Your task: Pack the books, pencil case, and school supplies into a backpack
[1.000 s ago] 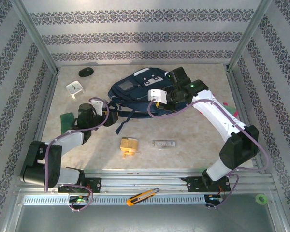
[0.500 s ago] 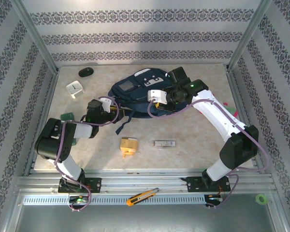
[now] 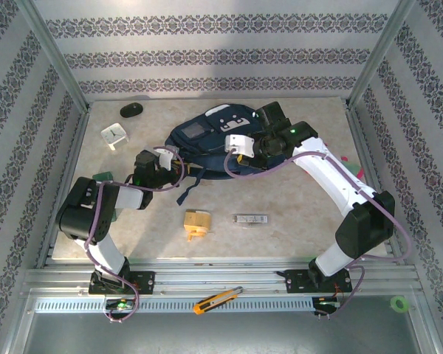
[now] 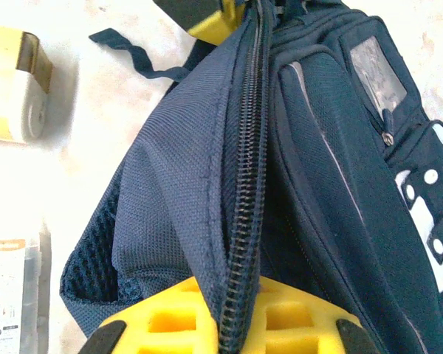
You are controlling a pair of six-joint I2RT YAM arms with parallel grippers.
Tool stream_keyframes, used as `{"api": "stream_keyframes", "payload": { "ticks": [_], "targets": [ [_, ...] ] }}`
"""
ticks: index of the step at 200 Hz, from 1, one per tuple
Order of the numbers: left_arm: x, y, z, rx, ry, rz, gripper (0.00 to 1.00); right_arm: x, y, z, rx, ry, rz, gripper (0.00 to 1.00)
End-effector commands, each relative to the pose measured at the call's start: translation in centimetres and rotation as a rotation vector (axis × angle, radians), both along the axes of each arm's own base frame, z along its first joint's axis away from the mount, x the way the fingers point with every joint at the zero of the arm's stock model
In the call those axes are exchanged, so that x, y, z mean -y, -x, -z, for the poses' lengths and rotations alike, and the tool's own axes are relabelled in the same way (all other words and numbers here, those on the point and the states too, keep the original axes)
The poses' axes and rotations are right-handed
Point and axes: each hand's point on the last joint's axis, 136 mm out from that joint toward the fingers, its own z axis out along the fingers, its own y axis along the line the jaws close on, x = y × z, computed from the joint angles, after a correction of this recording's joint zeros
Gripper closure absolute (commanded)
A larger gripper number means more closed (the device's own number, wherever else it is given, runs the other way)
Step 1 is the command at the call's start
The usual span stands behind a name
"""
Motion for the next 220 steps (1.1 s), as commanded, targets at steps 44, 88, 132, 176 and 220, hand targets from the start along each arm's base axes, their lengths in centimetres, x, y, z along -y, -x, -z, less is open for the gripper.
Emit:
{"api": "stream_keyframes", "payload": {
  "ticks": [44, 88, 132, 176, 220],
  "targets": [
    [2.4, 3.1, -5.2, 0.048, 0.070, 0.171, 1.00, -1.4, -3.5, 0.2, 0.092, -0.078, 0.179, 1.00],
    [4.4, 5.4, -6.7, 0.012, 0.067, 0.286, 1.00, -2.7, -5.3, 3.3, 0.045, -0.137, 0.274, 1.00],
    [6.8, 7.7, -6.7, -0.045, 0.014, 0.404, 1.00, -5.0, -6.6, 6.0, 0.009, -0.190, 0.366, 1.00],
    [4.2, 6.1, -3.9, -0.149, -0.092, 0.203, 1.00, -6.1, -5.7, 6.7, -0.057, -0.256, 0.394, 0.71],
    [1.8, 5.5, -0.1, -0.269, -0.166, 0.082, 1.00, -3.1, -2.6, 5.1, -0.410, -0.502, 0.605, 0.41]
  ]
}}
